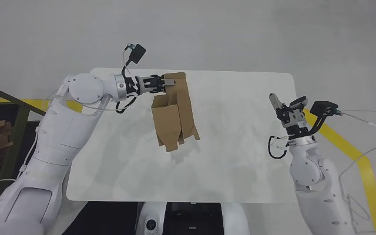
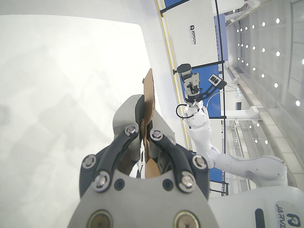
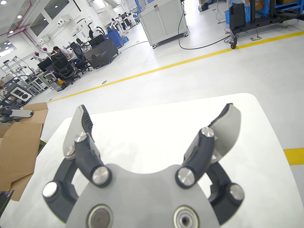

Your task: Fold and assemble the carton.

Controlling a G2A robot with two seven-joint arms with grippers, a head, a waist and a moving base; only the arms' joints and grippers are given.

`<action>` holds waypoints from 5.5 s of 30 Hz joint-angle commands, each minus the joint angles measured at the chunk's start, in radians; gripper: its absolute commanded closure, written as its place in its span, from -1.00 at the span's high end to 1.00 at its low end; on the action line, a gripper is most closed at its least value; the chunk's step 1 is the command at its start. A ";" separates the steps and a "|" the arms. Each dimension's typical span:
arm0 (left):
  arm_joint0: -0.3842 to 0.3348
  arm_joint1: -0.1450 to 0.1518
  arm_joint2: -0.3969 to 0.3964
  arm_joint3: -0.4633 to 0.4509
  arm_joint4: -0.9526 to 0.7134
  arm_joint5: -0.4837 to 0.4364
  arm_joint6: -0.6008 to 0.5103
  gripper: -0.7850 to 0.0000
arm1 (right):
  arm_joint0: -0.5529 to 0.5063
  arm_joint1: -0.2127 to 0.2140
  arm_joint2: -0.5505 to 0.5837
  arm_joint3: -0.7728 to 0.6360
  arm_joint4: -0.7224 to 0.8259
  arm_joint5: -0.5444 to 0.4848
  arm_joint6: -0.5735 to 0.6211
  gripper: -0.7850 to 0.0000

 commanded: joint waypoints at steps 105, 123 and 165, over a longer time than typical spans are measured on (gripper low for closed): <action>-0.298 -0.206 0.346 0.453 -0.359 -0.315 -0.356 -1.00 | 0.327 0.017 -0.344 0.239 1.034 -0.344 1.091 -0.07; -0.311 -0.234 0.353 0.484 -0.366 -0.341 -0.386 -1.00 | 0.375 0.016 -0.397 0.293 1.119 -0.333 1.137 -0.80; -0.144 -0.205 0.158 0.399 -0.364 -0.185 0.008 1.00 | 0.117 0.025 -0.243 0.136 1.102 -0.258 0.519 -1.00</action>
